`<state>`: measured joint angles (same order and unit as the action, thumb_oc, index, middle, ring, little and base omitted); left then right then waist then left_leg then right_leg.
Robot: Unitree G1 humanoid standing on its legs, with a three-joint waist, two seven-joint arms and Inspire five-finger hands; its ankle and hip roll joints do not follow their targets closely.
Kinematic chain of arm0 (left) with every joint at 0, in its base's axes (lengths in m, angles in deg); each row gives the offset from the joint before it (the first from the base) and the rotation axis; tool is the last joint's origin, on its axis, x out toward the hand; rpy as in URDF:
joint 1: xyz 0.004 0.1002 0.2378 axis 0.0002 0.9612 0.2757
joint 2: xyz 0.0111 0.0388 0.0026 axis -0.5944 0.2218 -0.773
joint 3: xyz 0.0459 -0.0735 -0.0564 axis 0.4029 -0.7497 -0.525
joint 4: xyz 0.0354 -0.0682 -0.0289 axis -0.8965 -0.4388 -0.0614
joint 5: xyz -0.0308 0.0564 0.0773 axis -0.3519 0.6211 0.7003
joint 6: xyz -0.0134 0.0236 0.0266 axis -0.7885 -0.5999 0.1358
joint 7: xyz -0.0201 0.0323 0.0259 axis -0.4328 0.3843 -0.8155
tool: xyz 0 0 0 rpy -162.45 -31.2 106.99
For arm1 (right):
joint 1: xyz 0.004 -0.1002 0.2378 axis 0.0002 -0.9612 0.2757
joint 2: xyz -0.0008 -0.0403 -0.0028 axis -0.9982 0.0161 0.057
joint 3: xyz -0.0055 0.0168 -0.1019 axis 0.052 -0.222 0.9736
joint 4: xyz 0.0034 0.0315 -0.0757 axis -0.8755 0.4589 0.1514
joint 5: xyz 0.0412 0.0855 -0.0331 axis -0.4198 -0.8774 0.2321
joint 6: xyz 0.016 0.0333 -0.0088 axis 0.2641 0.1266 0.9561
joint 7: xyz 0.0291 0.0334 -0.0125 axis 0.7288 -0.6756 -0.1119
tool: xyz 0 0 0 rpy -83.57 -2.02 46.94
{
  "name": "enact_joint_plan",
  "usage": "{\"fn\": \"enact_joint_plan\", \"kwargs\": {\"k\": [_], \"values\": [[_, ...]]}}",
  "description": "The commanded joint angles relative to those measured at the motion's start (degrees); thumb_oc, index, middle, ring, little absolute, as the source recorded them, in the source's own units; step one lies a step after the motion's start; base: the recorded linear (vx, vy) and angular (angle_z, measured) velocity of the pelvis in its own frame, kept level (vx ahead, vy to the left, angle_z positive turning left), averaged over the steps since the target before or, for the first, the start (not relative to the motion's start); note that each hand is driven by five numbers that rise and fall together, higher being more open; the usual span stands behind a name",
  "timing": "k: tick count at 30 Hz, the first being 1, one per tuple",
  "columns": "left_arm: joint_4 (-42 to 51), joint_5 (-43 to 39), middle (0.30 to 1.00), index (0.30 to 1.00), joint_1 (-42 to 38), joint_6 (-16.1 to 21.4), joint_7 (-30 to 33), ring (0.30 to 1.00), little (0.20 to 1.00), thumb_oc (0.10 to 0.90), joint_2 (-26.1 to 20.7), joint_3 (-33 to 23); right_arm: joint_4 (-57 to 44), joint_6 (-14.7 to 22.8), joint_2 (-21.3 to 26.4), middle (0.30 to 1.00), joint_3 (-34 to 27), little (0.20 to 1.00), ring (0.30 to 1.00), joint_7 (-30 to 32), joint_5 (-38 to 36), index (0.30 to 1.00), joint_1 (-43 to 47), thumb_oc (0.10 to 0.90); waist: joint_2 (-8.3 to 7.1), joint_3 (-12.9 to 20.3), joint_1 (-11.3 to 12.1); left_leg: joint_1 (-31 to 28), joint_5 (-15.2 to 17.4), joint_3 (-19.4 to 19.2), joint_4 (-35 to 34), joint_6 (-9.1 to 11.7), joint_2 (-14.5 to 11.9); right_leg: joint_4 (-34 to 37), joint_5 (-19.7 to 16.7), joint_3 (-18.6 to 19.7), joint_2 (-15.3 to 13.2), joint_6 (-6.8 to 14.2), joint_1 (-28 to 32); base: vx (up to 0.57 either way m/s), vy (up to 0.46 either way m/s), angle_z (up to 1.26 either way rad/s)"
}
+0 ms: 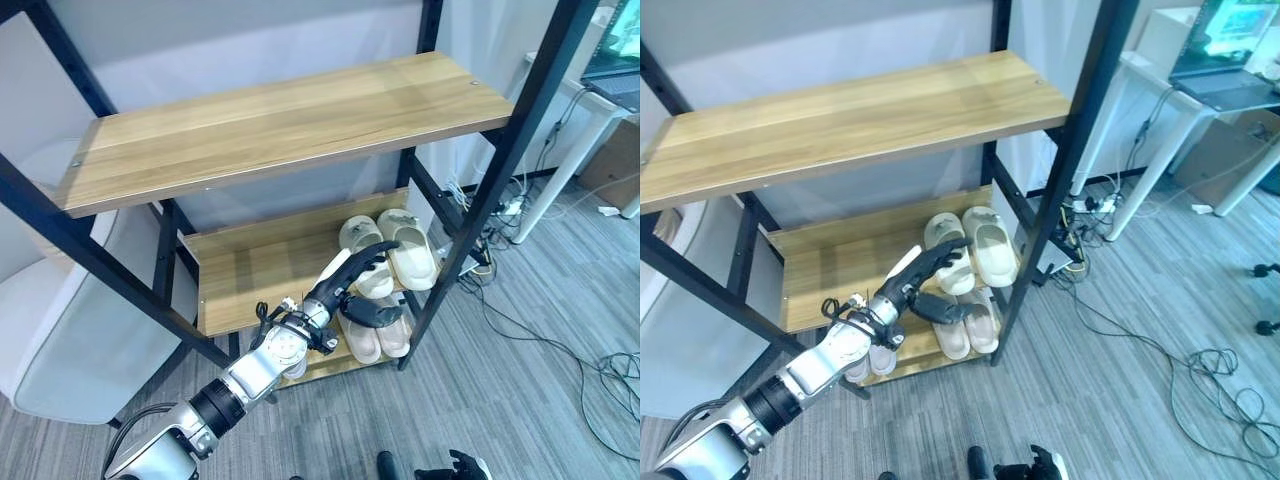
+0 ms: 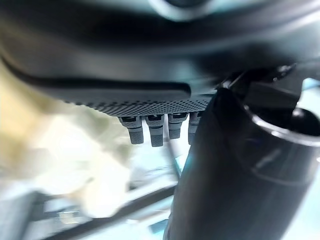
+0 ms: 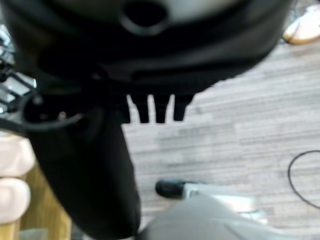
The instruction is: Arrange the slippers neatly on the shoe rack.
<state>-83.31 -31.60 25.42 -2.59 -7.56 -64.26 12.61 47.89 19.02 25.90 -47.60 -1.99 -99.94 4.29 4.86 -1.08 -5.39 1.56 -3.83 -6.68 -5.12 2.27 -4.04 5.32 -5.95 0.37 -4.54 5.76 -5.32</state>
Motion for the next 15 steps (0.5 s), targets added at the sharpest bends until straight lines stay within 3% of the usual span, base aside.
{"fn": "enact_joint_plan", "kwargs": {"k": [1,10,15], "values": [[2.4,-0.5,0.900,0.900,-7.5,5.7,-2.2,0.900,0.900,0.800,1.6,-4.4,1.2,0.9,-2.7,0.900,0.2,0.900,0.900,-0.6,0.1,0.900,0.4,0.800,-2.22,1.6,0.3,-0.9,5.5,2.2,0.1,1.7,0.4,-0.3,5.0,-4.6,-0.6,3.0,1.9,0.00,0.000,0.00],[2.9,4.1,0.900,0.900,-4.3,6.1,-1.5,0.900,0.900,0.800,-1.3,-7.0,0.7,0.7,-3.6,0.900,0.0,0.900,0.900,-1.7,0.5,0.900,0.0,0.800,-2.78,2.0,1.1,-1.0,5.4,2.8,0.1,1.6,0.8,-0.3,4.8,-5.3,-0.7,2.9,2.4,0.00,0.003,0.00],[12.3,-2.8,0.900,0.900,4.9,7.4,-3.7,0.900,0.900,0.800,-8.4,-15.1,0.4,0.1,-4.0,0.900,-1.1,0.900,0.900,-2.4,0.9,0.900,-1.0,0.800,-3.56,2.7,2.8,-1.5,5.3,3.1,0.1,1.6,0.8,-0.3,4.7,-5.9,-0.8,3.0,3.2,-0.02,0.018,0.02]]}}
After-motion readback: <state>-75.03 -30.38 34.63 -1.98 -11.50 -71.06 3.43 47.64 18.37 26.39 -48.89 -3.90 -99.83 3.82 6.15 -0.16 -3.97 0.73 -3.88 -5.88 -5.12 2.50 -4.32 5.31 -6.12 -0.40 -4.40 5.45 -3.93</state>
